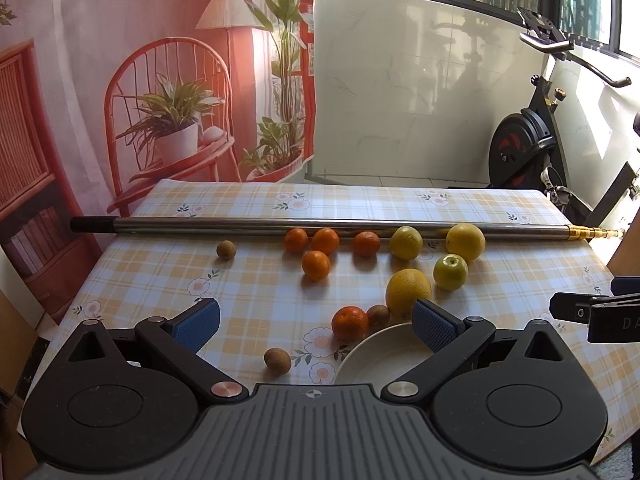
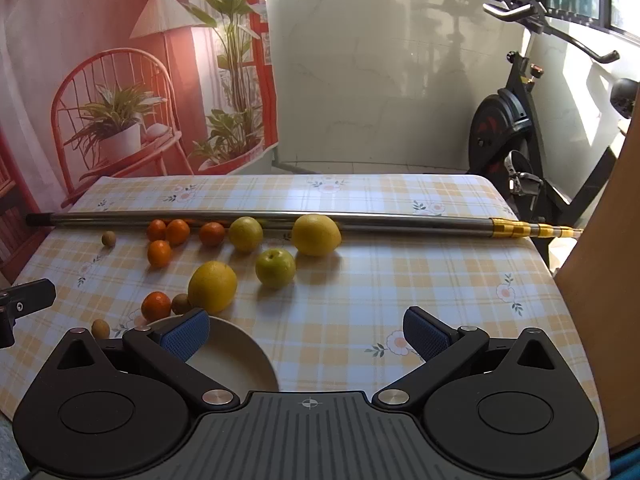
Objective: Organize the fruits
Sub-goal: 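Lower the left tool onto the brown kiwi and close its fingers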
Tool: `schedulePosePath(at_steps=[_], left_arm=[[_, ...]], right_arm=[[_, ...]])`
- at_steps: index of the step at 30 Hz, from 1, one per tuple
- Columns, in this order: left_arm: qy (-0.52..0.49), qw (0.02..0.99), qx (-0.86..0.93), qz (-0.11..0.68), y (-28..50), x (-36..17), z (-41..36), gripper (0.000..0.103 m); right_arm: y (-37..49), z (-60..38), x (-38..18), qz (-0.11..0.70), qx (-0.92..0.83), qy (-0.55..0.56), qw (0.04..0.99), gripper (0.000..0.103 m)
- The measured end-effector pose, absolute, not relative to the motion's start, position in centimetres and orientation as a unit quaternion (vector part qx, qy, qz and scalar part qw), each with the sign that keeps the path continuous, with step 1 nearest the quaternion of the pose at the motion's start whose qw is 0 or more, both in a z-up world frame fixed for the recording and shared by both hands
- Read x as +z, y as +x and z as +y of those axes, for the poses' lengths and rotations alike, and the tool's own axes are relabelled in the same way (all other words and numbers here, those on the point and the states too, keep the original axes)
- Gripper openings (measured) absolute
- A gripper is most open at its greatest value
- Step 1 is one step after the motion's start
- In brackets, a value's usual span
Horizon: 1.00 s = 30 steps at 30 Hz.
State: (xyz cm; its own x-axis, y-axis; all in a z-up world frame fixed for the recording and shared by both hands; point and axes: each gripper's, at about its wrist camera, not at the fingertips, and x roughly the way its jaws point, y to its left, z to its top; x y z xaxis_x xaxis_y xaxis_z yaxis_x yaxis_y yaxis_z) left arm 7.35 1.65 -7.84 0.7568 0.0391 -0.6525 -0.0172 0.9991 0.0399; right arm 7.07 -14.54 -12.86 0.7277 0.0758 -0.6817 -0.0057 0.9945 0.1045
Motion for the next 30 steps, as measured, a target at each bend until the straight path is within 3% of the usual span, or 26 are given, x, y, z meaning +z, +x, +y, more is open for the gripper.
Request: schedulePosePath(at_steps=[21, 30], left_arm=[[-0.022, 0.919, 0.081, 0.386, 11.9, -10.9, 7.6, 0.102], [-0.039, 0.91, 0.118, 0.397, 16.1, -11.8, 11.6, 0.095]], right_arm=[[12.1, -13.5, -17.9, 0.411, 0.049, 0.055, 0.909, 0.103], [14.4, -12.7, -19.4, 0.414, 0.088, 0.066, 0.904, 0.103]])
